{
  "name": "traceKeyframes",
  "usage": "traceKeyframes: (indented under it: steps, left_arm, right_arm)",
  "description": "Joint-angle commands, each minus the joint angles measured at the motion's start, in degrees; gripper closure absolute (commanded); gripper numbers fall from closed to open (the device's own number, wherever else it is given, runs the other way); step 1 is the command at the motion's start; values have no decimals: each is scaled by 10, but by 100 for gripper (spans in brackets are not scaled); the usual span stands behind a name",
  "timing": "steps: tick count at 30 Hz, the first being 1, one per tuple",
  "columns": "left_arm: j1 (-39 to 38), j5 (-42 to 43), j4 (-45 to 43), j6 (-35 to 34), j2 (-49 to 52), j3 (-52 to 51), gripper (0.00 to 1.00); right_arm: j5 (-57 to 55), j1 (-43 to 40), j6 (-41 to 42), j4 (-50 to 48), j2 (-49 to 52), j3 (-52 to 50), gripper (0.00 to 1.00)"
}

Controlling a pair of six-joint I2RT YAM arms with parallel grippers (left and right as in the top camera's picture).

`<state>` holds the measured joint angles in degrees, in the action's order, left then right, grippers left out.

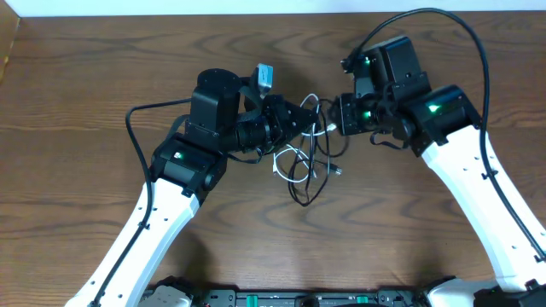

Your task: Untangle cables

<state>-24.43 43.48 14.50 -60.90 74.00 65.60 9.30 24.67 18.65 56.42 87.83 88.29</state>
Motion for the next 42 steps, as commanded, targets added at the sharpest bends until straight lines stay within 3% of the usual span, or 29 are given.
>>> traceKeyframes:
  steps: [1, 4, 12, 15, 17, 21, 23, 24, 27, 34, 42]
  left_arm:
    - [4, 24, -7, -8, -3, 7, 93]
    - [12, 46, -14, -6, -3, 7, 93]
    - [88, 116, -31, 28, -15, 7, 93]
    - [107, 116, -34, 27, -24, 7, 92]
    - [109, 116, -50, 20, -29, 7, 92]
    - [109, 143, -164, 3, -35, 7, 93]
    - [109, 154, -233, -19, -36, 7, 93]
    - [109, 166, -314, -25, -37, 7, 93]
    - [109, 180, -389, -38, -38, 7, 93]
    - [109, 187, -395, -59, -37, 7, 93]
    - [109, 204, -453, -94, -38, 7, 92]
  right_arm:
    - [-145, -9, 41, 4, 7, -7, 87]
    - [-171, -23, 46, 7, 10, -20, 98]
    - [-151, -98, 57, -14, 19, -83, 99]
    - [-50, -118, -12, -38, 19, -90, 99]
    - [28, -120, -71, -55, 19, -90, 92]
    - [131, -118, -106, -73, 19, -90, 48]
    - [163, -118, -106, -76, 19, -90, 38]
    - [197, -118, -106, -76, 20, -90, 36]
    - [222, -108, -106, -76, 23, -90, 34]
    - [220, -52, -95, -114, 56, -90, 19]
    - [206, -23, -28, -168, 151, -90, 26]
